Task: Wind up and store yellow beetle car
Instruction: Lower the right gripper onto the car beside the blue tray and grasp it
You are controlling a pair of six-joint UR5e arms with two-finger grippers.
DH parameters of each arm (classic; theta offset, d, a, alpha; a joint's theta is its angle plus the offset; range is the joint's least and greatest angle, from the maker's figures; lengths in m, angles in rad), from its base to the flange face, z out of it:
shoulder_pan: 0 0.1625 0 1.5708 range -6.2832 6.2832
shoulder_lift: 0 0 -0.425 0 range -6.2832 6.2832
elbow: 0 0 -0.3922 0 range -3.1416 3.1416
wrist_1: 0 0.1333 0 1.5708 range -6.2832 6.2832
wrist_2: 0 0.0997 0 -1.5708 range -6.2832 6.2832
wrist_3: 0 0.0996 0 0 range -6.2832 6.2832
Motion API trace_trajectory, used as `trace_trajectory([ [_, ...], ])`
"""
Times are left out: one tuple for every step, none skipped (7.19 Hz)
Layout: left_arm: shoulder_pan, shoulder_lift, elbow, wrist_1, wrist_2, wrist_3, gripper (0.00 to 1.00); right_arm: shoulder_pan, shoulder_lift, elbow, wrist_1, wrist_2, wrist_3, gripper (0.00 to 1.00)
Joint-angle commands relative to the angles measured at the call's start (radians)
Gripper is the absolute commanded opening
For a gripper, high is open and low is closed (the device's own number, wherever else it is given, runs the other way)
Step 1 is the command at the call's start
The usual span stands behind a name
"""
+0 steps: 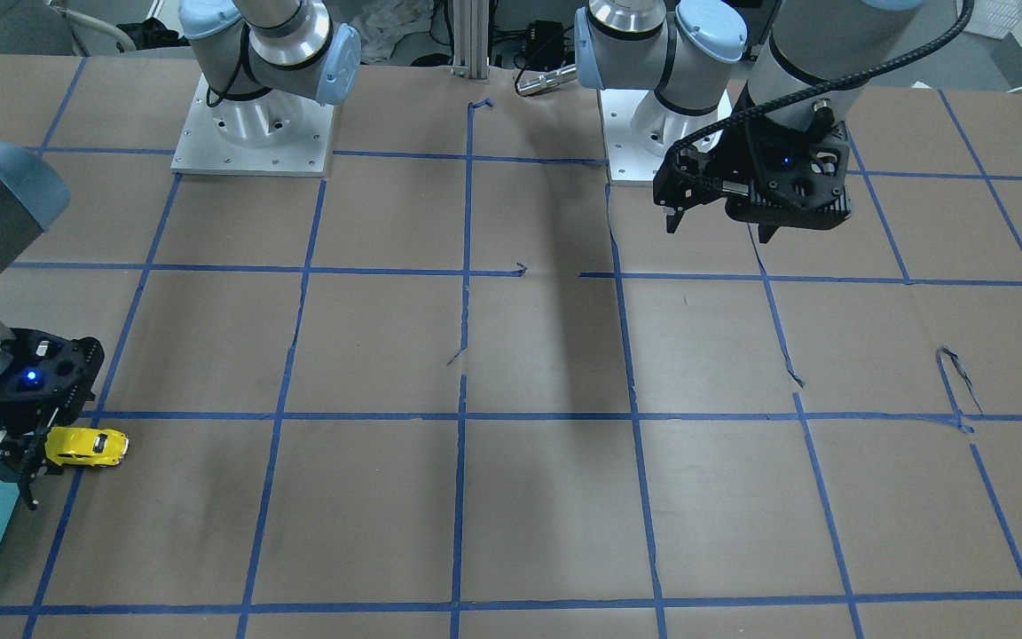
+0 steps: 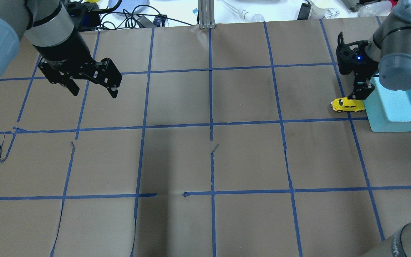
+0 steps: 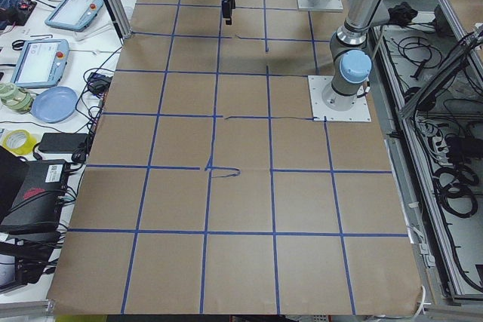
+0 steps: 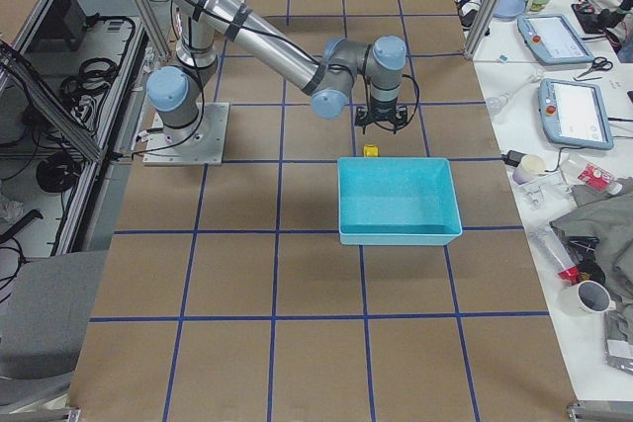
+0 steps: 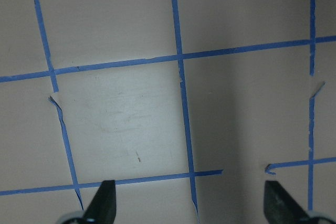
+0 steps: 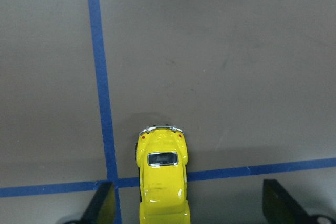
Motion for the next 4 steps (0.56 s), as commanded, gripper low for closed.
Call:
trace_trajectory([
  [0.027,0.015,-0.022,0.004,-0.001,-0.025,1.00,-0.006,0.026,0.033,-0.036,-0.011,-0.055,1.00],
  [0.029,0.017,-0.028,0.002,0.001,-0.038,1.00,-0.007,0.047,0.025,-0.042,-0.011,-0.138,1.00],
  [0.031,0.020,-0.028,0.004,0.001,-0.047,1.00,-0.007,0.066,0.024,-0.075,-0.009,-0.147,1.00],
  [0.031,0.021,-0.034,0.004,0.001,-0.048,1.00,-0.007,0.069,0.021,-0.077,-0.012,-0.167,1.00],
])
